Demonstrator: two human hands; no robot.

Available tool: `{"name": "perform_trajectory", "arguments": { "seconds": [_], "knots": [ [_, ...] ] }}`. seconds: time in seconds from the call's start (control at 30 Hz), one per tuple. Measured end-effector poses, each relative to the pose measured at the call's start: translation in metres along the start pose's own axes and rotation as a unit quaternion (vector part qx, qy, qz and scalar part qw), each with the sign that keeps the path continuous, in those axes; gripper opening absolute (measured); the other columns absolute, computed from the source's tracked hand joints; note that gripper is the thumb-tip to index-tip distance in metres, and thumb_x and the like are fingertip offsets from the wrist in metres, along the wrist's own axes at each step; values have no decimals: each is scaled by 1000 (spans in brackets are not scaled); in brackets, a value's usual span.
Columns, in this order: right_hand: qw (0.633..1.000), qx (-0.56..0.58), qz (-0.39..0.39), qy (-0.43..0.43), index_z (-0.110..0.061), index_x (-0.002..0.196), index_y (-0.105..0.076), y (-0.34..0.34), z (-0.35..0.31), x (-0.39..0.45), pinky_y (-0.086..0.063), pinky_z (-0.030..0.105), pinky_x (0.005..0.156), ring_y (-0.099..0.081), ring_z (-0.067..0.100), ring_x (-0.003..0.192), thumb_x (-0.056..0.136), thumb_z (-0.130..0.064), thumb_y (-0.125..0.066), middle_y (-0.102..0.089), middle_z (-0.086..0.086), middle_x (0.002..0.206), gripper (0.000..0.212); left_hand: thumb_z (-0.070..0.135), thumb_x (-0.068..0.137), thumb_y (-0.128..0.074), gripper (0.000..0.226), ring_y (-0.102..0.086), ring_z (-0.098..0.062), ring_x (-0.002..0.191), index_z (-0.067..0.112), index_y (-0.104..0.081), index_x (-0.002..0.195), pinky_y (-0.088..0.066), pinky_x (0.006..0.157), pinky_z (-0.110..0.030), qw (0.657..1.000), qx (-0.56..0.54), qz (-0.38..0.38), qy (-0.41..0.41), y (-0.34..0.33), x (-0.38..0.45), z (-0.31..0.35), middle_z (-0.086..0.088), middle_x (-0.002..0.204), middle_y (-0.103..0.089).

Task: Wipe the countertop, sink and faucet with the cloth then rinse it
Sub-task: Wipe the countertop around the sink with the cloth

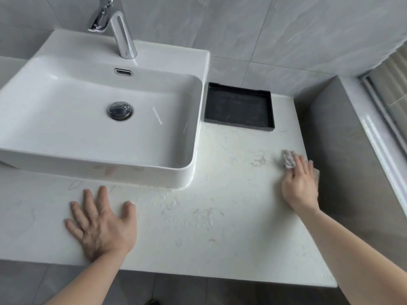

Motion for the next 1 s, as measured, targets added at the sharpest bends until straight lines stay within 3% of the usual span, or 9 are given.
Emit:
{"name": "perform_trajectory", "arguments": {
  "seconds": [0.13,0.27,0.4,0.47,0.53,0.67,0.83,1.0],
  "knots": [
    [988,78,68,-114,-30,157,-39,29,24,-8,-34,50,121,-40,31,150,108,-31,-29,-45,-3,161,50,63,85,-35,82,-2,-31,159,31,-26,160,1,127,-57,1000,-3,-3,1,1,-1,1,-3,172,-15],
    [984,162,66,36,-32,139,-55,17,-58,-25,-44,40,113,-55,15,133,105,-11,-32,-60,-10,143,46,63,85,-35,82,-2,-31,159,31,-25,160,0,127,-57,1000,-1,-3,-1,2,0,1,-3,173,-15],
    [978,121,-62,158,-16,155,-46,-52,-136,-60,-13,39,130,-27,25,157,109,-13,-40,-39,3,166,46,64,85,-34,82,-3,-31,159,31,-27,160,-1,126,-58,1000,-2,0,-3,2,-1,1,-4,172,-16],
    [964,85,-117,221,-16,156,-43,-84,-170,-89,-9,47,131,-22,29,158,107,-12,-44,-34,4,168,50,64,85,-35,82,-3,-32,159,30,-28,160,-2,126,-58,1000,-5,3,-3,2,-1,2,-4,172,-16],
    [957,27,-122,262,-17,160,-36,-104,-187,-114,-5,52,131,-16,30,160,103,-13,-46,-28,1,170,58,64,85,-35,82,-4,-32,159,30,-28,159,-2,126,-58,1000,-5,5,-4,3,0,2,-4,172,-17],
    [954,2,-114,279,-22,163,-30,-101,-180,-124,1,45,131,-11,27,161,108,-28,-42,-22,-6,172,57,63,85,-36,81,-5,-33,158,30,-29,159,-2,126,-58,1000,-4,10,-7,3,0,1,-5,171,-18],
    [983,-13,-59,172,-26,163,-30,-53,-88,-88,-3,45,131,-13,27,161,103,-33,-39,-23,-3,172,62,62,86,-39,80,-5,-32,158,29,-30,158,-1,127,-58,1000,-5,15,-6,2,0,1,-5,171,-19],
    [1000,-2,-7,5,-20,162,-32,11,26,-58,-12,48,131,-19,27,160,108,-16,-36,-29,2,170,55,61,87,-41,79,-6,-34,158,29,-31,158,-2,126,-59,1000,-8,18,-7,1,0,-1,-7,170,-20]
  ]
}}
Point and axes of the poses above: each hand's wrist, its own x-axis towards the middle knuckle, its own y-axis out of the back of the hand, z = x × y, the point moved 8 cm from there along x, towards the middle knuckle
